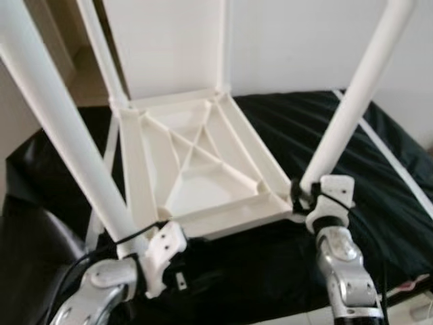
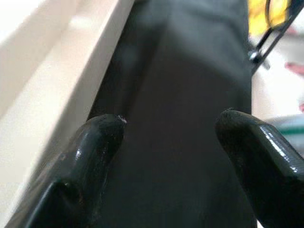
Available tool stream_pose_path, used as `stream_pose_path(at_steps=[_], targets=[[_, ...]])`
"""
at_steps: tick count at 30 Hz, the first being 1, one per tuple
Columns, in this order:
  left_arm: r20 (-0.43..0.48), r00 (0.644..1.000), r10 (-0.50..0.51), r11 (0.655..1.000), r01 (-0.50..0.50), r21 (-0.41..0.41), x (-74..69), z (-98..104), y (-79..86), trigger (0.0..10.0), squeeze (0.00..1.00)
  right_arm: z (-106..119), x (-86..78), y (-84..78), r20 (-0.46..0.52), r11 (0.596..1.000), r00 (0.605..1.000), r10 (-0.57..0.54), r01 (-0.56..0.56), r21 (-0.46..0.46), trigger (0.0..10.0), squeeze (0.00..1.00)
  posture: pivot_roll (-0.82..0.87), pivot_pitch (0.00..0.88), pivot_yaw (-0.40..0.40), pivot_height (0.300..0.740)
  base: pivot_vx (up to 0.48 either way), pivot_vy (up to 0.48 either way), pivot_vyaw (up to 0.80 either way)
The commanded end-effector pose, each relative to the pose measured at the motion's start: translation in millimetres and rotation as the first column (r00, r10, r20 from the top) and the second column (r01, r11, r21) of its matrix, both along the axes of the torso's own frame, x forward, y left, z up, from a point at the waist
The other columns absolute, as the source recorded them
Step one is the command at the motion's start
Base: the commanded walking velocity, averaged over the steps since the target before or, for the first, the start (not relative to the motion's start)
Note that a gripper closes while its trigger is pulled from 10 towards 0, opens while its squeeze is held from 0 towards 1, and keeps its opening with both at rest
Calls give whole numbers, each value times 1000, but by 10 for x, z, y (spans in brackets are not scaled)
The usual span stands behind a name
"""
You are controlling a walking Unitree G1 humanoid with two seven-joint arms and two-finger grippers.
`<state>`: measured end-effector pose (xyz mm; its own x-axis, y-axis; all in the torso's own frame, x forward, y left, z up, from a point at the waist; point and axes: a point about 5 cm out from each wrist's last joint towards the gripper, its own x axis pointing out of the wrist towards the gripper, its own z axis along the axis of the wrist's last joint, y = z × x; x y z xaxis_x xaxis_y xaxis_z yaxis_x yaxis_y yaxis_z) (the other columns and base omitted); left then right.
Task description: Building children table
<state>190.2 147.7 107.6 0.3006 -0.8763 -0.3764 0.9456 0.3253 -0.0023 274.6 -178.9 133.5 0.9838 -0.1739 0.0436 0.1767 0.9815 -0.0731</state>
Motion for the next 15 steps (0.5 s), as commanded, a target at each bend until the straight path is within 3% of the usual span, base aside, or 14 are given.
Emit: stream_pose_path(at_steps=[1,2,3,7,9,11,15], targets=[[-65,996,-64,996,68,61,-100,35,211,10000,0,-8,33,-110,5,999,999,-32,32,-4,10000,0,58,0,-34,740,0,0,0],[-65,996,-64,996,68,61,-100,35,211,10000,0,-8,33,-110,5,999,999,-32,32,-4,10000,0,58,0,-34,740,0,0,0],[-77,997,-22,996,29,88,-145,83,346,10000,0,-7,70,-153,10,999,998,-54,54,4,10000,0,77,0,-33,740,0,0,0],[-85,995,49,987,-35,157,-190,140,618,10000,0,11,127,-191,20,998,997,-70,70,5,10000,0,99,0,-29,740,0,0,0],[-80,995,67,984,-53,171,-183,145,663,10000,0,11,136,-195,21,997,997,-72,72,6,10000,0,99,0,-29,740,0,0,0],[-40,983,181,961,-168,218,-112,226,969,10000,0,14,185,-231,26,996,996,-86,86,8,10000,0,117,3,-25,740,0,0,0],[30,948,315,925,-314,212,-39,376,1280,10000,0,17,239,-271,33,995,995,-96,95,9,10000,0,120,7,-23,740,0,0,0]])
